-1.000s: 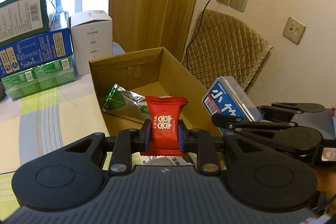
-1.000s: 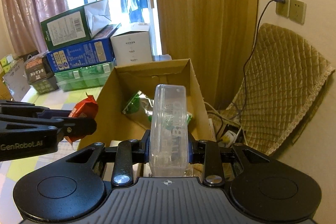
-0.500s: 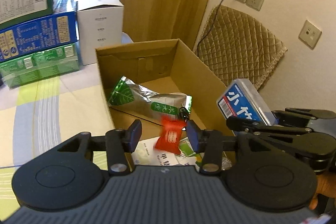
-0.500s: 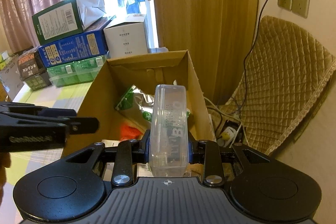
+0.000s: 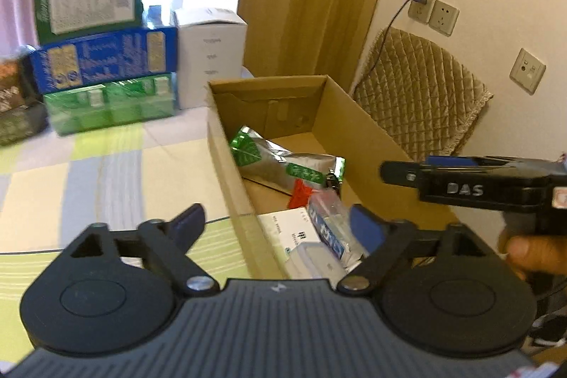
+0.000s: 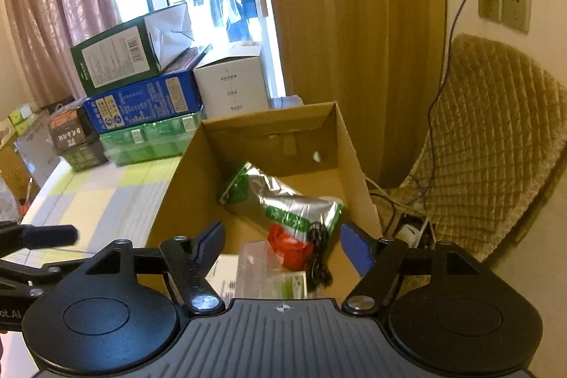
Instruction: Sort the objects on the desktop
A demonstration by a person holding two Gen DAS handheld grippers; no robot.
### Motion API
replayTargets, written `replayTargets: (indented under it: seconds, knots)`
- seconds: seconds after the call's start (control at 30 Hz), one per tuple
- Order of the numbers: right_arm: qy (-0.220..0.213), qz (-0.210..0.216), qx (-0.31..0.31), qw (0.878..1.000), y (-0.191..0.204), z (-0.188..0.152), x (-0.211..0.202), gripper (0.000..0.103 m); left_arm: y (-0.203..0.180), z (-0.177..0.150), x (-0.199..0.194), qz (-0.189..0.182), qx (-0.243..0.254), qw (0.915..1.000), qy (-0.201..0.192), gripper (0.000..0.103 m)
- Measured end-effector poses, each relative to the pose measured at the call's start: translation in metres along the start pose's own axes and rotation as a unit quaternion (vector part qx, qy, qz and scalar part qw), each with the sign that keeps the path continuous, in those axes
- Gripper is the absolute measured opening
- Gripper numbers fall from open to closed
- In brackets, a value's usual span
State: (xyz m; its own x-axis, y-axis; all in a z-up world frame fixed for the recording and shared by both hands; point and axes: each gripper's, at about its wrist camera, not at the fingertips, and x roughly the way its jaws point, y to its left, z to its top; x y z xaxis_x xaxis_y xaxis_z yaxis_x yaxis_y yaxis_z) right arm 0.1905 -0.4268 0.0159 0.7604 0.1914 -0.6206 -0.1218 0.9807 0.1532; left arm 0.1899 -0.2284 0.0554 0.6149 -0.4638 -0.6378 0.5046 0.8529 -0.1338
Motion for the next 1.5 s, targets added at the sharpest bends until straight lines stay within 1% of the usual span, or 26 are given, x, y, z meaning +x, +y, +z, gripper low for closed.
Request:
replayTargets:
  seconds: [0.03, 0.1, 0.17, 0.33, 0.43, 0.57, 0.73, 0.83, 0.97, 1.2, 1.3, 1.4, 1.5]
  knots:
    - [-0.001, -0.001, 0.001, 1.000, 0.001, -0.003, -0.006, 0.072, -0.002, -0.004, -0.006, 0.006, 0.005, 1.0000, -0.006, 0.099]
    - [-0.001, -0.006, 0.009, 1.000, 0.000, -0.011, -0.020, 0.076, -0.005, -0.015, -0.018, 0.016, 0.005, 0.9998, -0.012, 0.101]
    - [0.004, -0.010, 0.024, 1.000, -0.001, -0.021, -0.034, 0.085, -0.006, -0.024, -0.028, 0.020, 0.001, 0.9997, -0.011, 0.101]
    - [0.021, -0.021, 0.035, 0.999, 0.004, -0.046, -0.068, 0.095, -0.009, -0.048, -0.054, 0.034, -0.009, 0.9994, 0.002, 0.102]
    - [0.031, -0.023, 0.028, 0.999, 0.012, -0.059, -0.086, 0.101, -0.013, -0.061, -0.072, 0.034, -0.013, 0.9993, -0.003, 0.102]
    - [0.030, -0.031, 0.030, 0.999, 0.024, -0.074, -0.114, 0.101, -0.018, -0.075, -0.095, 0.030, -0.035, 0.9989, 0.000, 0.102]
    - [0.035, -0.051, 0.007, 0.998, 0.037, -0.091, -0.140, 0.101, -0.032, -0.092, -0.120, 0.044, -0.016, 0.9988, 0.012, 0.102]
    - [0.035, -0.063, -0.004, 0.997, 0.042, -0.100, -0.153, 0.101, -0.037, -0.100, -0.132, 0.044, -0.014, 0.9986, 0.023, 0.102]
    - [0.031, -0.066, -0.006, 0.997, 0.047, -0.108, -0.169, 0.101, -0.041, -0.107, -0.148, 0.046, -0.015, 0.9986, 0.021, 0.102]
    - [0.029, -0.061, -0.011, 0.998, 0.055, -0.114, -0.185, 0.101, -0.047, -0.112, -0.165, 0.070, -0.017, 0.9973, 0.013, 0.102]
    - [0.027, -0.052, -0.006, 0.998, 0.057, -0.114, -0.188, 0.101, -0.047, -0.113, -0.168, 0.078, -0.018, 0.9968, 0.009, 0.102]
    - [0.025, -0.051, -0.005, 0.998, 0.059, -0.115, -0.191, 0.101, -0.047, -0.114, -0.168, 0.094, -0.016, 0.9954, 0.010, 0.102]
    - [0.023, -0.050, -0.005, 0.998, 0.059, -0.115, -0.192, 0.101, -0.046, -0.115, -0.170, 0.095, -0.020, 0.9953, 0.003, 0.102]
